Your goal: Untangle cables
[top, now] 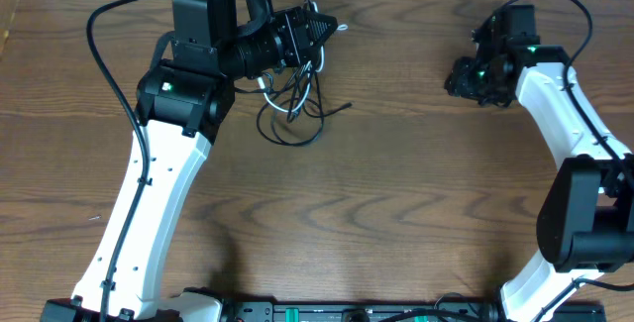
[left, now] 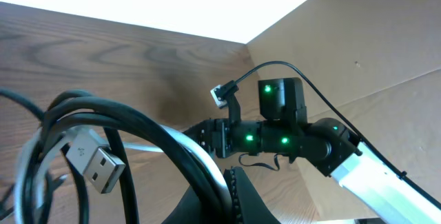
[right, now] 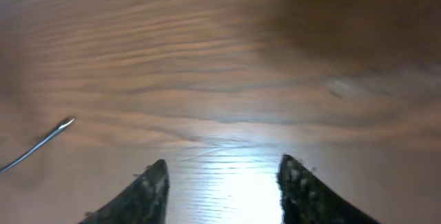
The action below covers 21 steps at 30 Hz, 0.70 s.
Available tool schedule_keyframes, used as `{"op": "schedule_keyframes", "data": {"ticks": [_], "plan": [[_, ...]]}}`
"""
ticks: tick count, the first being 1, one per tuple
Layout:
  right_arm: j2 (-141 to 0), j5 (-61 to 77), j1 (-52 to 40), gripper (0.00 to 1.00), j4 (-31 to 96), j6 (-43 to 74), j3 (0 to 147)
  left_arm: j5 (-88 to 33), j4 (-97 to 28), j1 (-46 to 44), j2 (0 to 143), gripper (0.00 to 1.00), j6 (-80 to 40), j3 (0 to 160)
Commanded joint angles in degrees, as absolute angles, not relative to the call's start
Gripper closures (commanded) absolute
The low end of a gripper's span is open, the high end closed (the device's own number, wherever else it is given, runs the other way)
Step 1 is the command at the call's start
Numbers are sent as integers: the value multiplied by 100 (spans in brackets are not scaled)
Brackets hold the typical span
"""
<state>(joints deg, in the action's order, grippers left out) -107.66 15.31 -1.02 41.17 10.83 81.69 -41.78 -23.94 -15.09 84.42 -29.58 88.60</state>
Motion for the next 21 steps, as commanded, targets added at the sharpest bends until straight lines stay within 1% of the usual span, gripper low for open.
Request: {"op": "schedule_keyframes", "data": {"ticks": [1, 5, 10, 16, 21], "plan": [[-10796, 3485, -123, 48, 4101, -360, 8335, -4128, -2397, -1492, 8348, 92, -2812, 8917], [-10656, 4609, -268, 45, 3979, -631, 8460, -4128, -2414, -1518, 8348, 92, -2812, 8917], [-10549, 5623, -604, 44, 3378, -370, 8477, -4128, -2425, -1627, 8401, 93, -2814, 8917], [-10556, 5647, -1048, 43, 2930, -259, 8475, -4128, -2368, -1793, 8425, 93, -2821, 8917], [-10567, 5306, -1470, 41, 2766, 21, 8475, -4125, -2322, -1820, 8423, 92, -2864, 8917]]}}
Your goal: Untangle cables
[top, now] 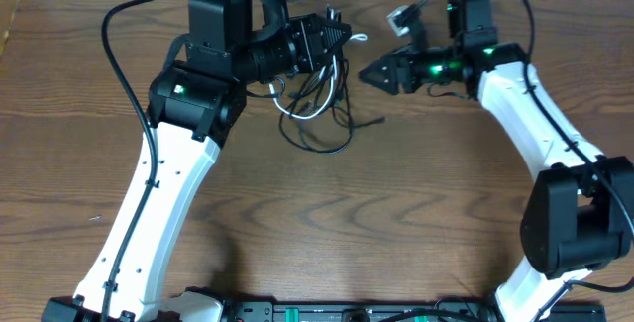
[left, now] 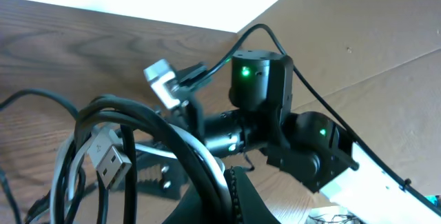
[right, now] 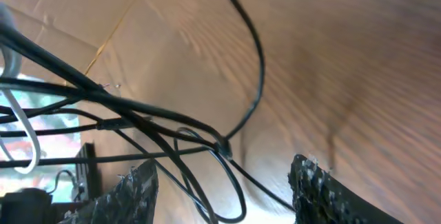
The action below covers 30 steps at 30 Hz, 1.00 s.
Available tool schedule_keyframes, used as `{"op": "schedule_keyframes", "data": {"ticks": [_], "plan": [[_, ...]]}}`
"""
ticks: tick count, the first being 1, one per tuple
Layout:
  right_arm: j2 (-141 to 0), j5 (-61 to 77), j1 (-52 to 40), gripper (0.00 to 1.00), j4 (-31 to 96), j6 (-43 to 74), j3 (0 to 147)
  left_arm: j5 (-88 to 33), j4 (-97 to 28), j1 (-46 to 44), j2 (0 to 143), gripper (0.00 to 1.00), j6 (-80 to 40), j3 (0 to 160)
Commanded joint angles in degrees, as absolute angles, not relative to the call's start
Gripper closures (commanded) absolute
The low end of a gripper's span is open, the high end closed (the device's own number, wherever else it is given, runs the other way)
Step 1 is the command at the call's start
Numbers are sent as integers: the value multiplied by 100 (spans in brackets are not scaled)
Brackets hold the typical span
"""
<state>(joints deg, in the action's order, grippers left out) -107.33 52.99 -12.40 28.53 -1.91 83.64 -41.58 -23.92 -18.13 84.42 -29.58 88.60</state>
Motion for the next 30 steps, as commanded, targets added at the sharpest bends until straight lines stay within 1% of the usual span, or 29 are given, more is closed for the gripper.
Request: {"op": "schedule_keyframes", "data": {"ticks": [1, 5, 10, 13, 16, 17, 18, 21, 30], "plan": [[-10567, 5306, -1522, 41, 2724, 36, 8475, -4125, -2322, -1820, 8423, 92, -2869, 8917], [-10567, 5140, -1732, 37, 2550, 222, 8475, -4123, -2298, -1820, 8423, 93, -2993, 8917], [-10578, 4510, -2001, 35, 2338, 716, 8473, -4108, -2235, -1820, 8423, 92, -3190, 8917], [-10578, 3964, -2156, 24, 2156, 1181, 8473, -4106, -2209, -1826, 8423, 92, -3262, 8917], [-10608, 2895, -2346, 15, 2029, 1892, 8473, -4108, -2143, -1835, 8423, 93, -3487, 8917], [-10613, 2536, -2397, 13, 2012, 2102, 8471, -4110, -2123, -1835, 8423, 93, -3555, 8917], [-10652, 1778, -2488, 12, 2012, 2539, 8468, -4112, -2062, -1835, 8423, 92, -3730, 8917], [-10757, 1050, -2534, 11, 1975, 2987, 8464, -4132, -2014, -1835, 8418, 93, -3972, 8917], [-11367, 963, -2477, 15, 1586, 3024, 8464, -4154, -1997, -1835, 8409, 92, -4451, 8917]]}}
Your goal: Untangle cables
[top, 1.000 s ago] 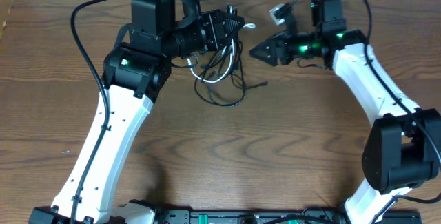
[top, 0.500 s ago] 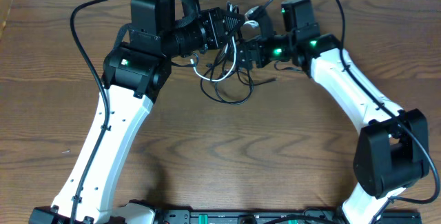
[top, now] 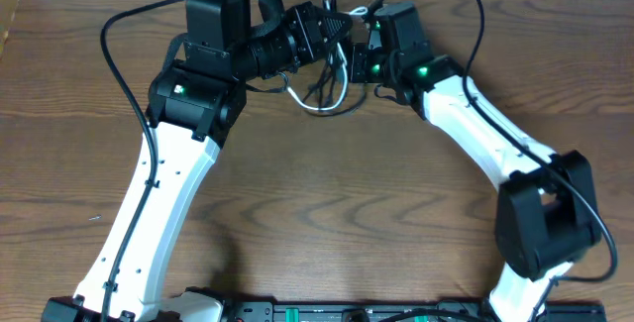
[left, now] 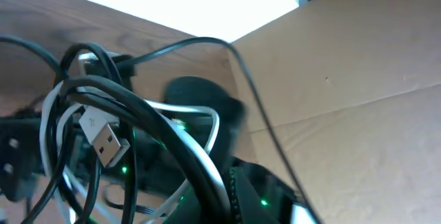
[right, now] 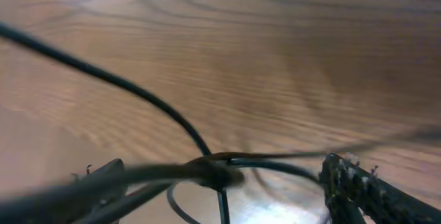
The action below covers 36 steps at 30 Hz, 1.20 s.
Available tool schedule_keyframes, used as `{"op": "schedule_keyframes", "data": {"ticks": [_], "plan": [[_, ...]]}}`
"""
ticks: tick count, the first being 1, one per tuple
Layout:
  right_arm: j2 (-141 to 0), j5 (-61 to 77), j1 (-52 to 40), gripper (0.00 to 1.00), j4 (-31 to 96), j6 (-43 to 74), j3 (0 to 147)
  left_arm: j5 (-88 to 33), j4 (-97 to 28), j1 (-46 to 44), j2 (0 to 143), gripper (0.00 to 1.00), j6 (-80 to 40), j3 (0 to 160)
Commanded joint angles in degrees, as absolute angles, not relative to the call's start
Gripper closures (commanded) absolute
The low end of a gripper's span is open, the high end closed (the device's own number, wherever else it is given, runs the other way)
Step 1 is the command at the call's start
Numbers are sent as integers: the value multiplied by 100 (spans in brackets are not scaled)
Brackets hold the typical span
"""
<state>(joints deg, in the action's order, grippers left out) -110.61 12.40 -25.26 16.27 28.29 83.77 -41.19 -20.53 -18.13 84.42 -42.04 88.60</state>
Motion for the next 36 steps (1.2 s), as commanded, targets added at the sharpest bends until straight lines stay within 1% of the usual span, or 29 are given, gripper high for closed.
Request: {"op": "schedule_keyframes", "data": {"ticks": [1, 6, 9, 14, 20, 23, 28, 33, 36], "plan": [[-11386, 961, -2462, 16, 1584, 3024, 8464, -4152, -1997, -1835, 8409, 93, -4451, 8917], [-11443, 886, -2200, 22, 1791, 3015, 8464, -4152, -1885, -1828, 8385, 92, -4447, 8917], [-11445, 690, -1898, 25, 2209, 2991, 8464, -4150, -1649, -1699, 8287, 93, -4445, 8917], [-11445, 478, -1223, 29, 3142, 2547, 8464, -4086, -1487, -1192, 8034, 93, -4434, 8917], [-11445, 464, -287, 30, 4147, 2005, 8464, -4086, -1559, -480, 7815, 93, -4421, 8917], [-11445, 486, 58, 30, 4412, 1769, 8464, -4086, -1712, -252, 7811, 93, -4410, 8917], [-11445, 510, 373, 32, 4659, 1350, 8464, -4064, -2099, -134, 7824, 93, -3948, 8917], [-11445, 532, 408, 33, 4737, 1236, 8464, -3610, -2856, -137, 7826, 92, -3444, 8917], [-11441, 834, 410, 36, 4748, 985, 8464, -3334, -3341, -183, 7876, 93, -3251, 8914]]}}
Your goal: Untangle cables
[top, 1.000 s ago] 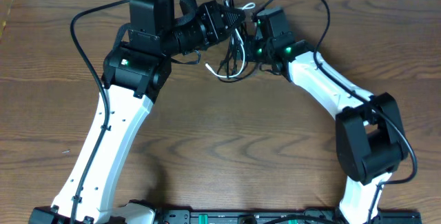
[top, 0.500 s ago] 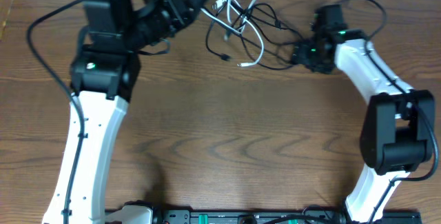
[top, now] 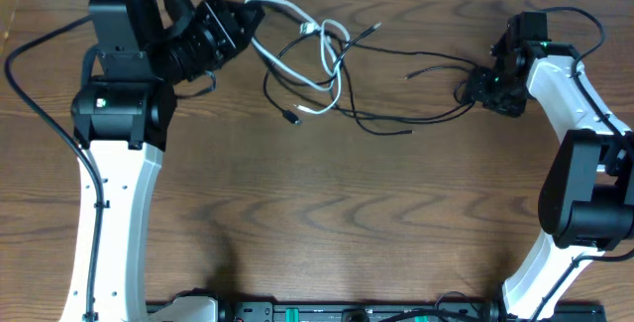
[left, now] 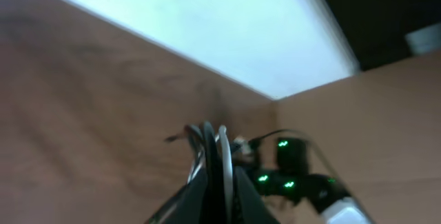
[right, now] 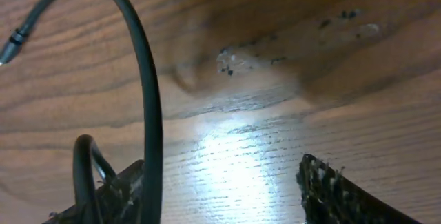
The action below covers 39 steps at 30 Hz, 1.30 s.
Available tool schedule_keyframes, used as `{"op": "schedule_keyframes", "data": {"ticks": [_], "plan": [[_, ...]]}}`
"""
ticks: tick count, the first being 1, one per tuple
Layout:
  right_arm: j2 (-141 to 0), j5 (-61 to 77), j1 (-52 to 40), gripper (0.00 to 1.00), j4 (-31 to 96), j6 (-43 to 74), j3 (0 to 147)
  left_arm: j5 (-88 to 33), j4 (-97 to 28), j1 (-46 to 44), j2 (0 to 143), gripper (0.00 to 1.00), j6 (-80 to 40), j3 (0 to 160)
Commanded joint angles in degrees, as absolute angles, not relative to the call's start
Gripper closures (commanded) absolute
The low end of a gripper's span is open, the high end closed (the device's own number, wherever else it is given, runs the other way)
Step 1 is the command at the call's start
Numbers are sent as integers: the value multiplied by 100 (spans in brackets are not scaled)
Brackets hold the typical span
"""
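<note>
A white cable [top: 297,40] and thin black cables [top: 416,114] lie strung out across the far part of the wooden table [top: 317,213]. They are still looped together near the middle. My left gripper [top: 238,20] is at the far left, shut on the white and black cables [left: 222,148]; the left wrist view shows its jaws [left: 219,182] closed round them. At the far right, my right gripper [top: 483,89] is low over the table at the end of the black cable. Its fingers [right: 331,189] stand wide apart, with a black cable [right: 150,114] curving past the left finger.
A white wall runs along the table's far edge. Cardboard [top: 8,5] stands at the far left corner. A black power strip [top: 327,312] sits at the front edge. My right arm's own cable [top: 575,15] loops above its wrist.
Both grippers were together at the far centre with the tangle bunched between them. Now the left is far left, the right far right, and the cables are drawn out long between them.
First my left gripper held the bunched cables up at the far centre-left, while the right was open over bare table at the far right. Then the right gripper was close to the bundle, then right at it. Now the arms are apart and the bundle lies spread out.
</note>
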<state>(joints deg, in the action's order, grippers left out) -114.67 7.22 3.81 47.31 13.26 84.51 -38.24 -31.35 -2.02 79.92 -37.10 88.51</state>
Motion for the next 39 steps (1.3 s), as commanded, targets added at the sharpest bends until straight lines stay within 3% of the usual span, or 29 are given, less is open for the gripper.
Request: {"op": "schedule_keyframes", "data": {"ticks": [1, 7, 26, 34, 39], "plan": [[-11432, 974, 410, 37, 4762, 906, 8466, -3326, -3452, -222, 7918, 93, -3170, 8914], [-11220, 2008, 408, 37, 4762, 207, 8477, -3336, -3629, -755, 8302, 92, -2858, 8914], [-9791, 2123, 513, 21, 4956, 60, 8477, -3286, -3424, -1892, 8628, 93, -2744, 8914], [-9793, 4464, 283, 22, 4858, -1356, 8475, -3146, -3422, -2130, 8670, 92, -2746, 8914], [-9817, 4578, -239, 23, 4488, -1256, 8475, -3144, -3424, -2174, 8680, 93, -2770, 8914]]}}
